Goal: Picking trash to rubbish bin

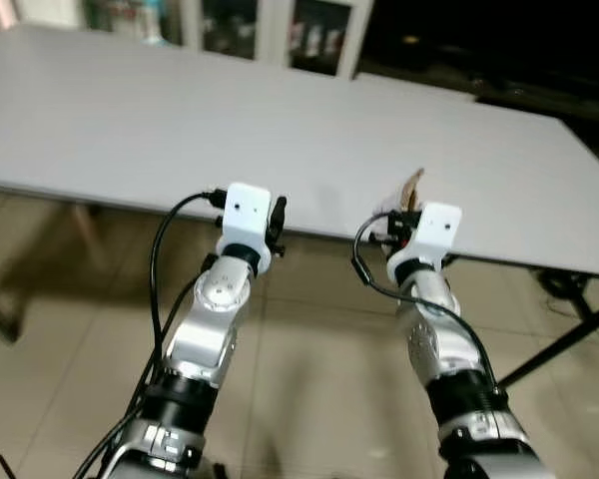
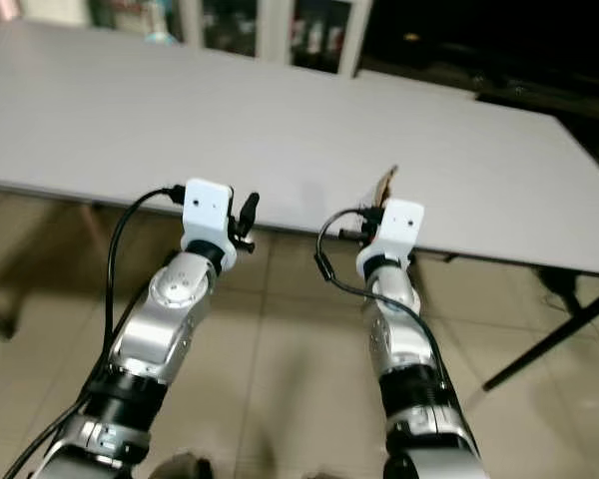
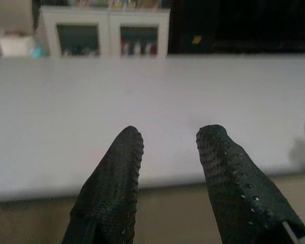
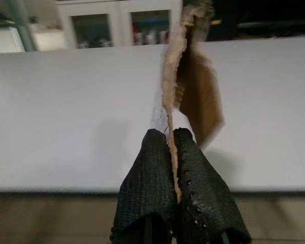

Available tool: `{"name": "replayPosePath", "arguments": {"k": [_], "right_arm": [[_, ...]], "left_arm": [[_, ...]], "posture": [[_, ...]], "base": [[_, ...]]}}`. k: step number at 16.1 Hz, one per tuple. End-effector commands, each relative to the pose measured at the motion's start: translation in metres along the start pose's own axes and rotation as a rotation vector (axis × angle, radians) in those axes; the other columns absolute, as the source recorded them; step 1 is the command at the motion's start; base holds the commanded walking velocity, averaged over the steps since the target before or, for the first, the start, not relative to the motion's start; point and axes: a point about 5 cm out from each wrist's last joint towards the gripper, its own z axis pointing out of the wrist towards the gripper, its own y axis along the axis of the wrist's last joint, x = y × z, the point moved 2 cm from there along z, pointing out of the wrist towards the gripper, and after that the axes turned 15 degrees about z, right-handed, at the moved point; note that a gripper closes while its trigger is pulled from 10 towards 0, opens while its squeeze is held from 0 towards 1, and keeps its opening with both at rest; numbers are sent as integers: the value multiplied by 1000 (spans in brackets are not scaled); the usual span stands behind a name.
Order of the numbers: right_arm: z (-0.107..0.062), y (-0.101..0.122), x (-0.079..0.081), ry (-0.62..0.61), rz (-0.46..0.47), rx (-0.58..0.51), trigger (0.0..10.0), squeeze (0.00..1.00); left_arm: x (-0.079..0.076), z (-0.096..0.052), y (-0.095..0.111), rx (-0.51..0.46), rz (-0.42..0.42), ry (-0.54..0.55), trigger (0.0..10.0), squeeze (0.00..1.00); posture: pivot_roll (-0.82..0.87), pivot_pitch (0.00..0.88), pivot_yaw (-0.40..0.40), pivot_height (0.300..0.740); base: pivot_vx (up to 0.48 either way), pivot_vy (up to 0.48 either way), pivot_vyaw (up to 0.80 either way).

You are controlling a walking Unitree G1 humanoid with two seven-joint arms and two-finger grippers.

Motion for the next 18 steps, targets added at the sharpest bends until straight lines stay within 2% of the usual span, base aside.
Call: {"name": "replayPosePath", "arguments": {"k": [1,7,18], "right_arm": [[0,3,-11,-29,-17,-3,10000,0],[0,2,-10,-28,-13,-6,10000,0],[-1,-2,-8,-24,-3,16,10000,0]], "left_arm": [[-9,2,6,-19,2,-22,10000,0],[-2,4,5,-15,2,-6,10000,0],[5,3,-11,54,-32,25,10000,0]], "posture": [[-47,60,-131,740],[-50,76,-122,740],[-51,85,-121,740]], "base": [[-274,0,0],[-273,0,0],[0,28,0]]}}
